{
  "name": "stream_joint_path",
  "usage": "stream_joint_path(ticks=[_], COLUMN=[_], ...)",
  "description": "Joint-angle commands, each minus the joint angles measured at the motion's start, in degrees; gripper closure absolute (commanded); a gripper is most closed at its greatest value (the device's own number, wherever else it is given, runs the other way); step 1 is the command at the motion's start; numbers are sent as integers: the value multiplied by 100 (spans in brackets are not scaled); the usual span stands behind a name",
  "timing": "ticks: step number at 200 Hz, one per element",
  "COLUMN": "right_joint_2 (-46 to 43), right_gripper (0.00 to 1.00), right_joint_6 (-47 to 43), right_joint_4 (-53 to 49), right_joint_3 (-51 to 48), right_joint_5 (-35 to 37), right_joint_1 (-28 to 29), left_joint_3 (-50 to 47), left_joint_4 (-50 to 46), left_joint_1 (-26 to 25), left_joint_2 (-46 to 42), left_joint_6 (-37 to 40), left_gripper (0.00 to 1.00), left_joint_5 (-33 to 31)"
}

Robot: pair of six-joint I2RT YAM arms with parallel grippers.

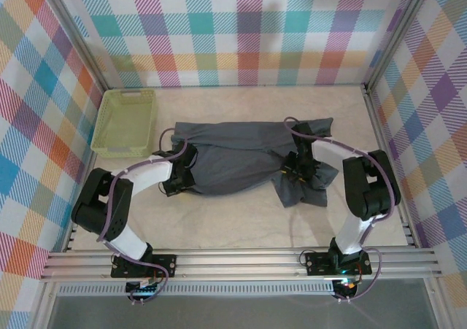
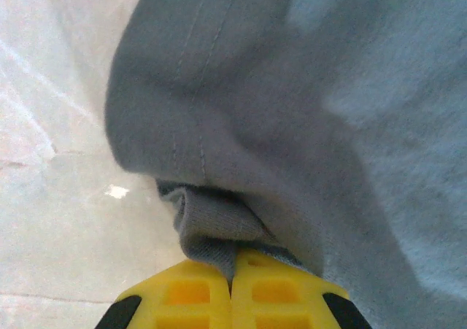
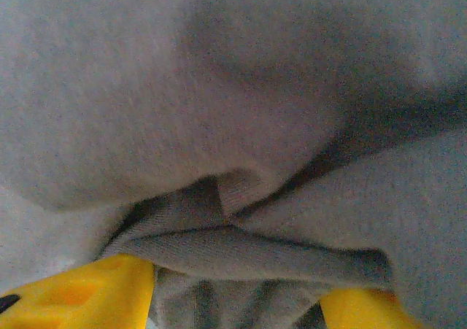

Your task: Fold the inside-out t-shirt

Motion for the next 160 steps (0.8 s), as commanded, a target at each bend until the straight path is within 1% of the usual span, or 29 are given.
stream_joint_path(ticks=[1, 24, 46, 76, 96, 115, 139, 160], right_joint_2=[132, -570, -1371, -2493, -3001, -3135, -2816, -2427], right_gripper=[38, 37, 36, 35, 36, 37, 38, 42], right_joint_6=[-217, -311, -280, 37, 273, 444, 535, 538], right_joint_4=[213, -69, -565, -1136, -1346, -1377, -1319, -1093], right_joint_3=[-81, -393, -846, -1601, -2013, -2222, -2175, -2076], right_joint_5=[100, 268, 511, 774, 865, 1052, 1321, 1157], right_joint_1=[-49, -36, 60, 175, 175, 176, 182, 176], left_joint_3=[35, -79, -158, -272, -295, -257, -206, -190], left_joint_4=[995, 927, 875, 905, 929, 928, 919, 910], left_joint_1=[61, 61, 61, 61, 60, 70, 90, 101], left_joint_2=[258, 71, -18, -126, -146, -113, -75, -100], left_joint_6=[62, 94, 123, 101, 101, 122, 144, 168], left_gripper=[98, 98, 98, 98, 98, 98, 99, 99], left_joint_5=[279, 176, 177, 138, 51, 7, 14, 26])
